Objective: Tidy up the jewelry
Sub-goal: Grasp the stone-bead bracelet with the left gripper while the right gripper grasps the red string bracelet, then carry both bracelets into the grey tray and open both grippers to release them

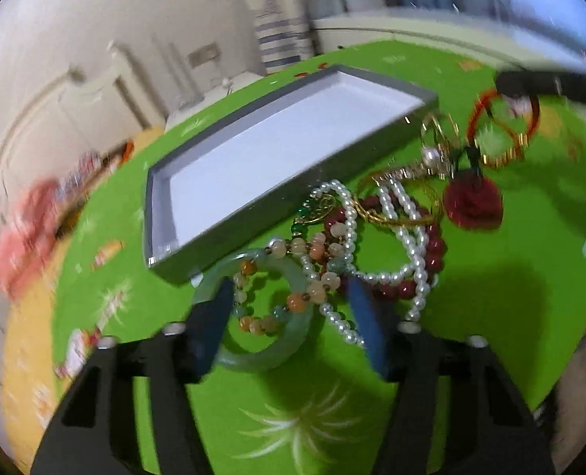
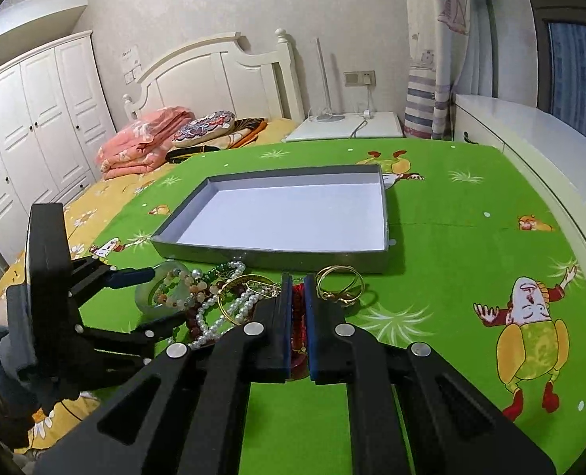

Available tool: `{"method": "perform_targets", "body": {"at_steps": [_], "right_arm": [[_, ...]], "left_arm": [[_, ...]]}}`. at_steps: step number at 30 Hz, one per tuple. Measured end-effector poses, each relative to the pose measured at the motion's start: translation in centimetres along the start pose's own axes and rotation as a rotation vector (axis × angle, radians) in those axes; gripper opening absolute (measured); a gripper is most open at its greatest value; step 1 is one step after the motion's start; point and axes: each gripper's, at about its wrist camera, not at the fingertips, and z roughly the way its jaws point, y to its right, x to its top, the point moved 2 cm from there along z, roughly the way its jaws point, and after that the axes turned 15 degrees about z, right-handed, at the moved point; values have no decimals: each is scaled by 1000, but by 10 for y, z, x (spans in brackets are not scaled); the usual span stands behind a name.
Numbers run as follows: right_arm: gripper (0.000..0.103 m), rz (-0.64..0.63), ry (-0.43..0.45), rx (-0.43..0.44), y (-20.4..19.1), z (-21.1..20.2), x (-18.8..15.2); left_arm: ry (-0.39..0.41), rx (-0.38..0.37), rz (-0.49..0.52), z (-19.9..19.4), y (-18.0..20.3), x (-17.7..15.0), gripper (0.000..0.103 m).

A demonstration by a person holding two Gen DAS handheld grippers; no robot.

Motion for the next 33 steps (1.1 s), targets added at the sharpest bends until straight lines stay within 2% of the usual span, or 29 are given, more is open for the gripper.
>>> {"method": "perform_targets", "body": {"at_steps": [1,3,5,7,18,20,22,27,31,33], "right_arm": [[9,0,0,-1,0,0,0],[9,-1,2,-4,0,0,1],[9,-1,4,-7,1,-1,2],[9,-5,10,-11,2,-3,4],[9,-30,82,-27,5,-21,33],[9,-27,93,-28,8,-25,37],[9,-11,108,8,11,-30,39],[9,13,12,60,17,-17,36],[9,38,37,142,14,-27,40],[9,27,52,152,10,-31,44]], "left_arm": [[-5,-16,16,3,2,1,28],[-5,-19,8,5,-1,2,19],[30,-48,-22,0,-7,3,10],[78,-117,-90,-9,-19,5,10],[163,-229,-231,-39,-61,10,10],[169,-222,-238,-43,-66,12,10],[167,-213,-231,-45,-64,12,10],[149,-217,-224,-39,-57,10,10],[141,-223,-231,-35,-55,9,10],[142,-221,-232,-35,-57,10,10]]}}
